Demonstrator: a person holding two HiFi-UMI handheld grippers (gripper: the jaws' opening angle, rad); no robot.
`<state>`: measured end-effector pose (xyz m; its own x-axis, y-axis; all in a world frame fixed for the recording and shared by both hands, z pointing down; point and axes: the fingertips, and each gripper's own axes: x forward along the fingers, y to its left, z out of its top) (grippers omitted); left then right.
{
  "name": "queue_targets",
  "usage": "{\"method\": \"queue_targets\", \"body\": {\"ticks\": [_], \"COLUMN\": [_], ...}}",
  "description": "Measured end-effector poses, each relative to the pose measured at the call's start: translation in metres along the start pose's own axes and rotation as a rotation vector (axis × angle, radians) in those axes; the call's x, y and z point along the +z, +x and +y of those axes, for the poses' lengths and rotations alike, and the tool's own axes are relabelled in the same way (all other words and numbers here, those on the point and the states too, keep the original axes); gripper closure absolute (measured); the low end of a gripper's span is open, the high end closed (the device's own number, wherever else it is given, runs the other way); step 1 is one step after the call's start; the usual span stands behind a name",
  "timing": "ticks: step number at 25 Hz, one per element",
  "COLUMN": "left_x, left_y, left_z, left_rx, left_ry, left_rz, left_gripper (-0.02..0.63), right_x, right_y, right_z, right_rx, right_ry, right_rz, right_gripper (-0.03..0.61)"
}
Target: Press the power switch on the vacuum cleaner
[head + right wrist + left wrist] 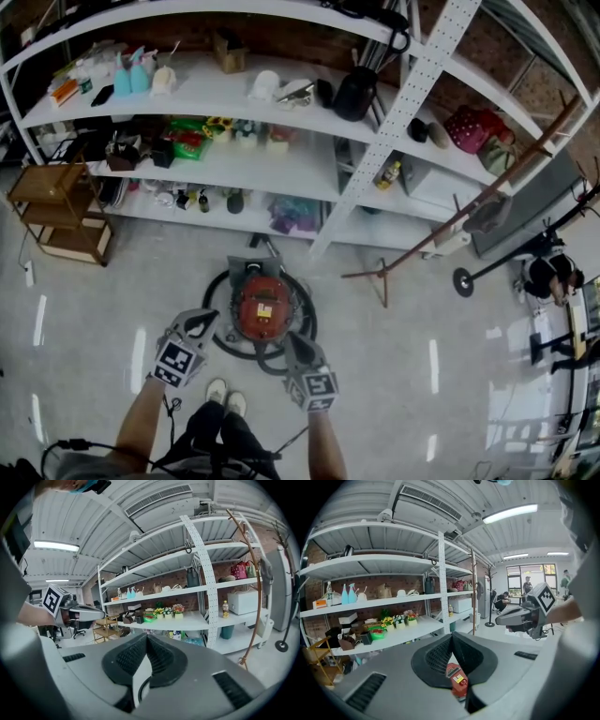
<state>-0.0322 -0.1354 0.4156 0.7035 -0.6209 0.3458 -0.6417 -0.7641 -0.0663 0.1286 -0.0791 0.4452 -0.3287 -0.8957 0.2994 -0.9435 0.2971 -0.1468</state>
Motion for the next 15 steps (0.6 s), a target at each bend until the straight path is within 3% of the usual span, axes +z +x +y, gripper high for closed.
{"method": "queue_targets", "body": {"ticks": [15], "left_x": [-0.071], "left_y": [0.061], "left_z": [0.029], "left_rx": [-0.063], "left_ry": [-0.024], "left_rz": [0.076], "left_gripper": [0.607], "right_x": [-0.057], "right_y": [0.069], "right_z": [-0.013], "right_rx": [0.002], "right_ry": [0.033], "right_rz": [0.089], "right_gripper": [0.566]}}
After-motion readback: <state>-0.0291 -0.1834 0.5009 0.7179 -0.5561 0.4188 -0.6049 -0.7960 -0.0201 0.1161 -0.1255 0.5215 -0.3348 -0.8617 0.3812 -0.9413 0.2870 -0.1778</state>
